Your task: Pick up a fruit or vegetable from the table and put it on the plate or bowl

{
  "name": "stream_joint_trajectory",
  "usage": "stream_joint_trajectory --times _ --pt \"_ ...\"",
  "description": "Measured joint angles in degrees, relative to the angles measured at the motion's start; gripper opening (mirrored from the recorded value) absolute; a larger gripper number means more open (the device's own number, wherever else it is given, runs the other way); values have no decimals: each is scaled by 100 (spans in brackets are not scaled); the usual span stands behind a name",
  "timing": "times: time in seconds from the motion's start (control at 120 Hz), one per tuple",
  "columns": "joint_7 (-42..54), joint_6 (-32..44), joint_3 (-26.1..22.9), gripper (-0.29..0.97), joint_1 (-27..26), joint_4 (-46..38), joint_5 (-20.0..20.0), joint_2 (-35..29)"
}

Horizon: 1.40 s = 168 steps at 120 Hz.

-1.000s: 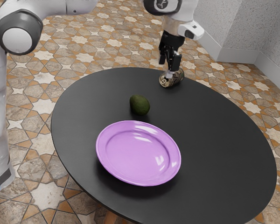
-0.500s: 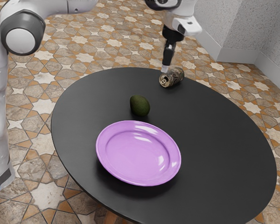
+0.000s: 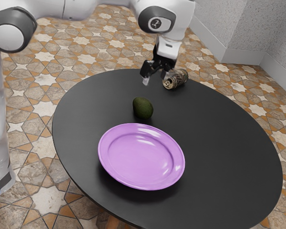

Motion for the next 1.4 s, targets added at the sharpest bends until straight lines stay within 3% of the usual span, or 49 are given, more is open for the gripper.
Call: stream_joint_trajectory --times 0.083,0.158,0.25,0.55,0.925,1.4 --pt "345 28 38 67 96 -144 -90 -325" --pt "617 235 101 67 99 -819 -173 -853" --pt "895 432 143 67 76 -1068 -232 -1040" --pt "1443 818 167 67 67 -1190 -434 -658" --pt "1464 1318 243 67 71 -1960 -589 -646" --pt "1469 2161 530 67 73 -2197 -596 -431"
